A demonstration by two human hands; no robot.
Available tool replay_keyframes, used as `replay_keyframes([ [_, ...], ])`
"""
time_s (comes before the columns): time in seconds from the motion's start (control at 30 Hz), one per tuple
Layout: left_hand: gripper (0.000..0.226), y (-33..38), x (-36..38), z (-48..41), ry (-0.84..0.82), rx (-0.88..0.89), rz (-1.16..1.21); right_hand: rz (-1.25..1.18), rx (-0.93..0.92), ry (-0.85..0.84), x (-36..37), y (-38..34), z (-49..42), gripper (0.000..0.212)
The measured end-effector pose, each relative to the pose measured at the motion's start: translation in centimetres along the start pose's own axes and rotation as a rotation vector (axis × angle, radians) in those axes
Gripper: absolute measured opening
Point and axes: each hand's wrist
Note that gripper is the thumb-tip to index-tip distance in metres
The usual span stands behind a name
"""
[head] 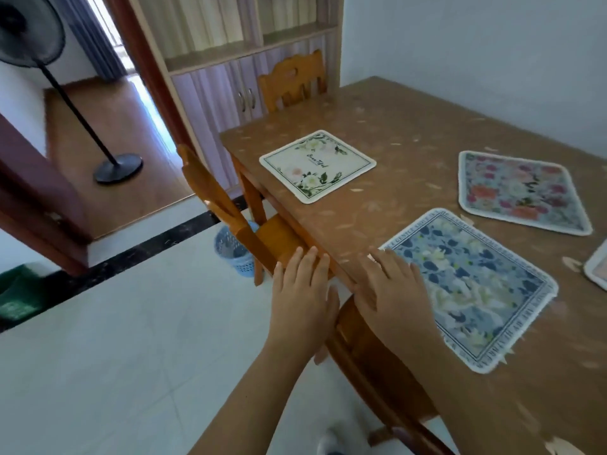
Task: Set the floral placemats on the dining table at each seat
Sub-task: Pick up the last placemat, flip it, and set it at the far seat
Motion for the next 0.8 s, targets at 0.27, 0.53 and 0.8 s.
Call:
replay_keyframes([
  [0.27, 0.039, 0.3, 4.6, -7.6, -0.04, 0.271, 0.13, 0.177, 0.254, 0.018, 1.0, 4.0, -3.7, 0.044],
  [0.53, 0.039, -0.2, 9.3, -17.1, -0.098, 0.548, 0.282, 0.339, 0.454, 0.111, 3.2, 5.6, -9.2, 0.045],
  [0.8, 0.043, 3.5, 15.2, -23.7, -0.31, 0.748, 0.393, 0.467, 0.615, 0.179, 3.7, 11.5, -13.0, 0.041],
])
Point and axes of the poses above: each hand's wrist, its own z-axis away from the middle knuckle, its own x-axis out of the palm, y = z × x, and after that the axes turned 9 degrees about y, right-handed
